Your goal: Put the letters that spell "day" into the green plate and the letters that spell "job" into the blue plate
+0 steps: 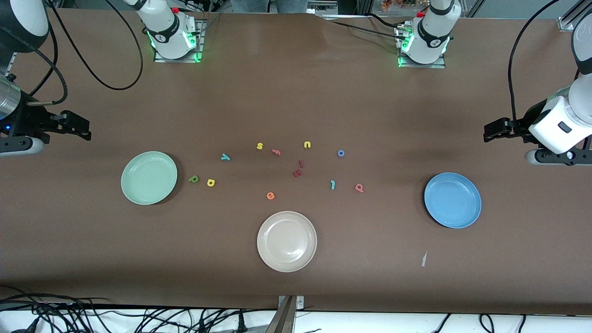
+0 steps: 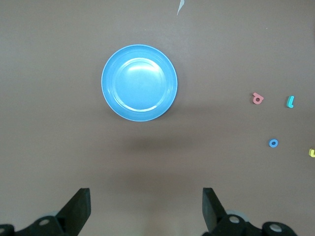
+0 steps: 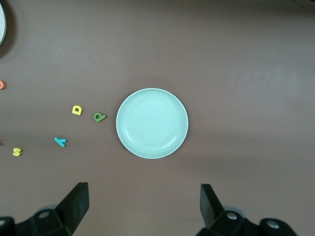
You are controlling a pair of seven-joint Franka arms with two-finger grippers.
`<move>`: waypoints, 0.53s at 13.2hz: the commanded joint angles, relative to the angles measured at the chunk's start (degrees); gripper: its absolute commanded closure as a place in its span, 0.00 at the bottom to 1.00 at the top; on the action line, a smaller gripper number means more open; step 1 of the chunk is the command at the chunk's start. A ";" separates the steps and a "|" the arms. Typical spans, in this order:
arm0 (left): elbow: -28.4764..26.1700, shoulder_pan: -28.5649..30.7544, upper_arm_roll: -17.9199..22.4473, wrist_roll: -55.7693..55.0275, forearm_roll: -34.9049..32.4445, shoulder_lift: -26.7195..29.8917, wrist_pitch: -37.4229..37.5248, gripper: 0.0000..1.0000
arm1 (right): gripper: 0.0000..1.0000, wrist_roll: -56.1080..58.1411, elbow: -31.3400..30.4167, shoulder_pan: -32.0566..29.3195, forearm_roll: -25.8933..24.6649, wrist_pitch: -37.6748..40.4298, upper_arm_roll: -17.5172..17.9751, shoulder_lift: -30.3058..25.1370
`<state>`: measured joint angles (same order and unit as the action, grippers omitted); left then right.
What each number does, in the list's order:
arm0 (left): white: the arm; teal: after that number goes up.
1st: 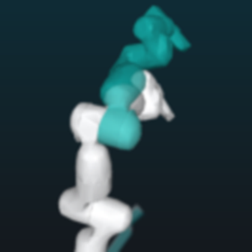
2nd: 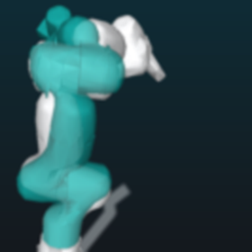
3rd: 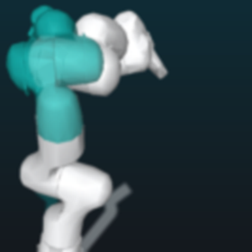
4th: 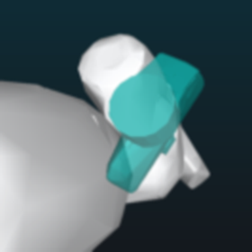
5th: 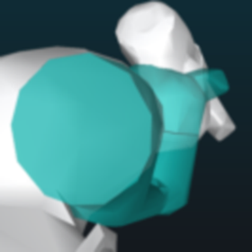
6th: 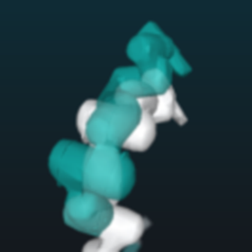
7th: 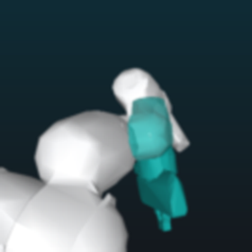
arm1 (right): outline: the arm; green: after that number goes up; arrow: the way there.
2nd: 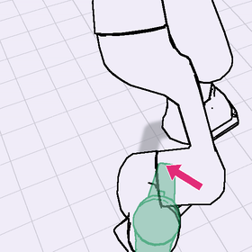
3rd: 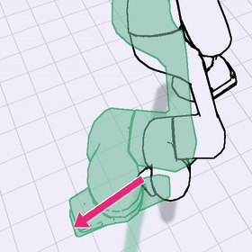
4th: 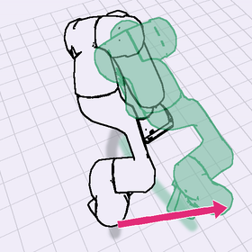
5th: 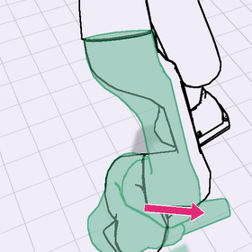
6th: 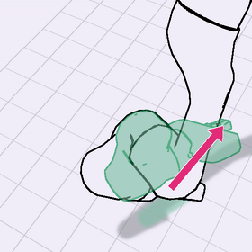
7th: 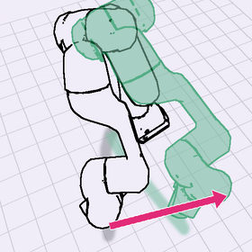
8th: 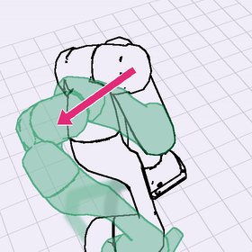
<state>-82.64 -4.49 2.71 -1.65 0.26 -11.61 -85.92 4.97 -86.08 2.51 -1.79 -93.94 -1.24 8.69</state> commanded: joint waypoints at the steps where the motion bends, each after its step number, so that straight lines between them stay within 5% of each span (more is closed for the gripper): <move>1: 0.55 0.98 0.10 2.08 2.97 -0.24 -0.56 0.00 | 0.00 0.40 -0.04 0.04 0.83 -0.10 -0.17 -0.78; 7: 0.64 0.19 0.01 2.17 2.90 -0.51 -1.80 0.00 | 0.00 -0.04 0.30 0.12 1.09 -0.72 0.09 -0.34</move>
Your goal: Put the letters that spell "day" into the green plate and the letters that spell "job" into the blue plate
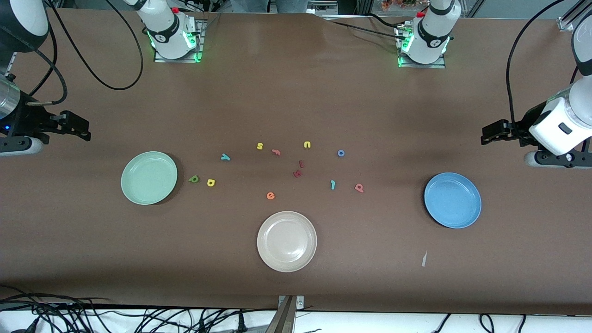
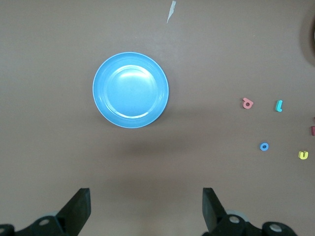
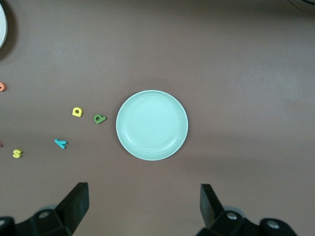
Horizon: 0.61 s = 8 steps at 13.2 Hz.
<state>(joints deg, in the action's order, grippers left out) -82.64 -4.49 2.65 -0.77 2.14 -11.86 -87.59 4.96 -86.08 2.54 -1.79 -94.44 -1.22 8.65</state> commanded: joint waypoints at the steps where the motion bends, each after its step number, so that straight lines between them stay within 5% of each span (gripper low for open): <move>1: 0.64 0.18 0.07 1.30 1.02 -0.27 -0.03 0.00 | 0.00 -0.04 0.30 0.10 1.00 -0.39 0.17 -0.38; 8: 0.64 0.18 0.07 0.95 0.85 -0.27 0.23 0.00 | 0.00 0.05 0.12 0.10 1.08 -0.92 0.17 -0.21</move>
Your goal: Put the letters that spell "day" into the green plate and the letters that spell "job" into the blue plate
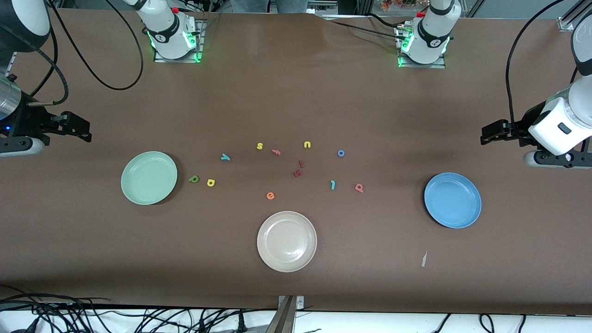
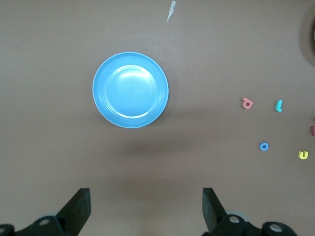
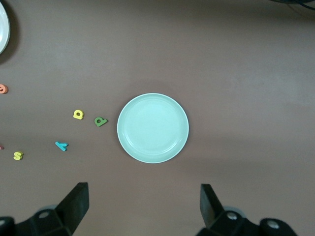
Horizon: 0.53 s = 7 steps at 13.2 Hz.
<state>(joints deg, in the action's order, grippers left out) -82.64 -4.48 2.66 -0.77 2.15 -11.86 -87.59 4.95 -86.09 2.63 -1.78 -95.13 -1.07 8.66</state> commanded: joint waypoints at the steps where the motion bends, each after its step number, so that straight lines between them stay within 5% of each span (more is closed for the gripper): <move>1: 0.64 0.18 0.07 0.94 0.93 -0.27 0.32 0.00 | 0.00 0.06 0.13 0.01 1.08 -0.23 0.01 -0.23; 7: 0.64 0.00 -0.20 0.77 0.84 -0.27 0.32 0.00 | 0.00 0.41 0.13 0.01 1.08 -0.14 -0.07 -0.23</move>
